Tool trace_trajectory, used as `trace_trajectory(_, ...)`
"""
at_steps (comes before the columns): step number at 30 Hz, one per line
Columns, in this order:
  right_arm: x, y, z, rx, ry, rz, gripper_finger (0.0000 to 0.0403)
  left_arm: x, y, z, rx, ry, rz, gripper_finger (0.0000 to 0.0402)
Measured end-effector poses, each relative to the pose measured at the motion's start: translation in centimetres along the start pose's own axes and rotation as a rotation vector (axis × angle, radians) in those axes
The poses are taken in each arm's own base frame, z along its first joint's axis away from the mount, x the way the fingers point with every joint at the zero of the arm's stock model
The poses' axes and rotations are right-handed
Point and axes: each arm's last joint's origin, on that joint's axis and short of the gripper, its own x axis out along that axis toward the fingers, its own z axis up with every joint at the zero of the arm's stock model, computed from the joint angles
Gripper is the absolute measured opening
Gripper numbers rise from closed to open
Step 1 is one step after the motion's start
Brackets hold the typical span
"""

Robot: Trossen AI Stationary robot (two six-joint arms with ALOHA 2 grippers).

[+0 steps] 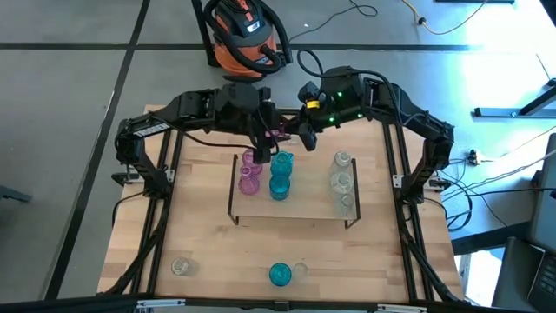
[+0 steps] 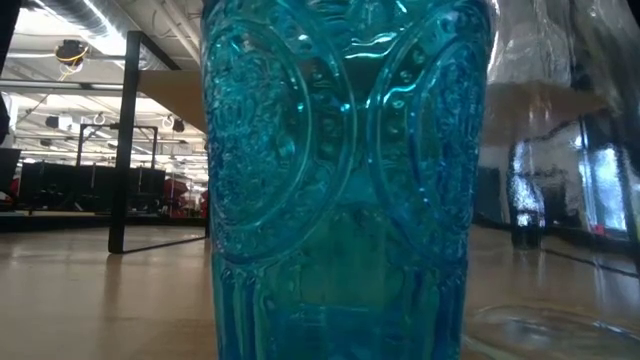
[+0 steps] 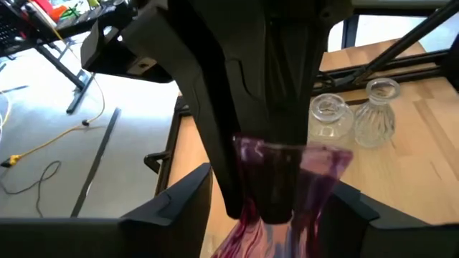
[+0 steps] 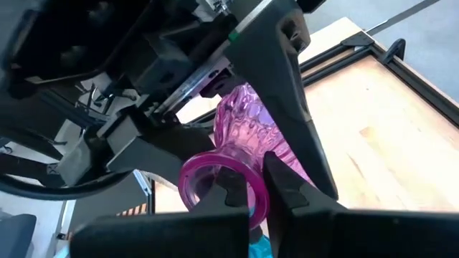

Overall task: Sort vases onto shelf
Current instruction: Put the violet vase on the shelf aligned with the other violet vase

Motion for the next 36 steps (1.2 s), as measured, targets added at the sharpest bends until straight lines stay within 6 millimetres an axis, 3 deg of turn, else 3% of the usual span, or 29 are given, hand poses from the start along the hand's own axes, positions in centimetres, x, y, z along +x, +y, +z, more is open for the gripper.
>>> trace_trajectory(9,0.16,-0.07,-0.02,0.005,0.002,-0.008,0.0001,0.0,0.05,0.06,0.007,-0.007,0.001,0.015)
trace_trajectory(16,0.16,-0.1,0.01,0.004,-0.004,-0.018,0.0002,0.01,0.08,0.04,0.011,-0.004,0.008,0.0148)
trace_trajectory(36,0.31,-0.26,0.19,0.03,-0.043,-0.076,0.0077,0.06,0.8,-0.39,-0.006,0.044,0.092,0.0139)
